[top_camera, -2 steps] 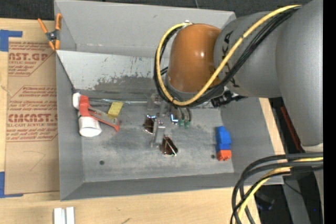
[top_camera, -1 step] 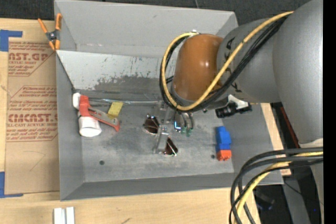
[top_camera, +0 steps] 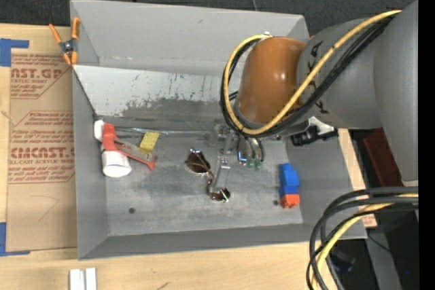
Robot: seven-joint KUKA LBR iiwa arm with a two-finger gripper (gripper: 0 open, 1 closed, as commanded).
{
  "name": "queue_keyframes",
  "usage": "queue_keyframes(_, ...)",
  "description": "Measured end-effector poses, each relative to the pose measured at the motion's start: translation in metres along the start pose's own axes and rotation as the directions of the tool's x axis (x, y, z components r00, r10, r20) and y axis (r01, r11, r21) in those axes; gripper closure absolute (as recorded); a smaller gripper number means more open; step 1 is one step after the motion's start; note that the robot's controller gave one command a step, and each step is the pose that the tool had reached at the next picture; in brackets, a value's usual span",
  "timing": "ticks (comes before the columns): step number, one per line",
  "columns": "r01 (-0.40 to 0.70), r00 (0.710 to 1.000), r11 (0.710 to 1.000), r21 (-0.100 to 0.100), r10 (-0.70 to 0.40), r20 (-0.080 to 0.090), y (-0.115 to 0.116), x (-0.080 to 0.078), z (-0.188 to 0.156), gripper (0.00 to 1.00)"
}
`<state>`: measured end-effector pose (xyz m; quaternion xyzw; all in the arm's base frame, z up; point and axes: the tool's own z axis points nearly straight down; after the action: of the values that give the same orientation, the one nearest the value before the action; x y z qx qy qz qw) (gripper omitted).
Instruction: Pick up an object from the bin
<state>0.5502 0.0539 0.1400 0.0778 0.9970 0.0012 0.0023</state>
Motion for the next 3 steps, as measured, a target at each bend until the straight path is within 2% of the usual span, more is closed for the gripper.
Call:
queue_keyframes(1, -0.135, 0.991, 0.991, -0.001, 0.135, -0.002, 0.004, -0.004, 0.055, 0.0)
queue_keyframes(2, -0.126, 0.992, 0.992, -0.001, 0.126, 0.003, 0.008, -0.005, 0.07, 1.0)
queue_keyframes(3, -0.127, 0.992, 0.992, -0.002, 0.127, 0.002, 0.008, -0.005, 0.07, 1.0)
